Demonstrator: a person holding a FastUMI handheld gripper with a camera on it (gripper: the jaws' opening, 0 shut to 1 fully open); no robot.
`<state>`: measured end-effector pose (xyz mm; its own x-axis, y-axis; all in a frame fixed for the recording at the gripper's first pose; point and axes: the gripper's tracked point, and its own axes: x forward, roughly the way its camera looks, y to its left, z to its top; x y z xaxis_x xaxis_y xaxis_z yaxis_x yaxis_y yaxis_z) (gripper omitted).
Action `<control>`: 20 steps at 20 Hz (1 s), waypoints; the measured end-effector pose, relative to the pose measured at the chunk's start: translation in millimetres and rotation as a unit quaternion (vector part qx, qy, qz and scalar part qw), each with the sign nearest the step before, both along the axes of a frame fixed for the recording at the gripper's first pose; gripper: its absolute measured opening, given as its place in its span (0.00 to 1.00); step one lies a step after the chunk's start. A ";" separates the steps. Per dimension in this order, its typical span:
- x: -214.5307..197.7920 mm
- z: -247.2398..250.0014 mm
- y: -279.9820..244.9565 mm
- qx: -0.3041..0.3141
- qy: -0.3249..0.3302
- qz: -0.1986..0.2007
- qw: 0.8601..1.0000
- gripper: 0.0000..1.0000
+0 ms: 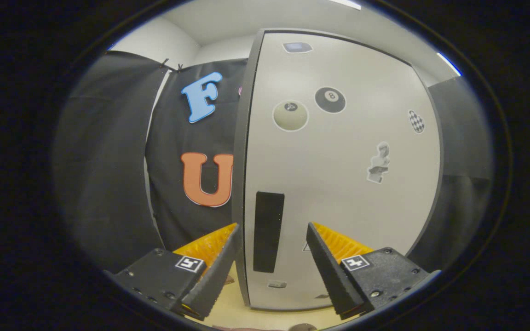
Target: Open the shoe cabinet door, grab the shoes and put them into the shoe cabinet, then close the shoe cabinet door.
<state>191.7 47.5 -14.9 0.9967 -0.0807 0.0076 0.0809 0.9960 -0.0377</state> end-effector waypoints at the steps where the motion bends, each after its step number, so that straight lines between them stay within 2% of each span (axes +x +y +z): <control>1: 6.9 -3.6 -1.0 0.002 0.008 -0.001 1.000 0.84; 4: 21.9 -12.6 4.9 0.027 0.031 0.016 0.999 0.72; 5: 24.4 -15.2 7.6 0.038 0.036 0.024 0.998 0.63; 6: 24.2 -15.0 8.1 0.045 0.026 0.023 0.998 0.62; 7: 25.5 -16.2 13.2 0.041 0.031 0.032 0.998 0.55; 8: 28.2 -19.8 10.3 0.022 0.026 0.020 0.999 0.52; 9: 26.8 -18.3 8.6 0.004 0.025 0.013 1.000 0.40; 11: 24.5 -20.1 9.5 0.006 0.023 0.015 1.000 0.35; 16: 3.0 -21.0 11.6 0.023 0.032 0.027 0.999 0.34; 20: -24.0 -23.3 15.4 0.040 0.041 0.058 0.997 0.33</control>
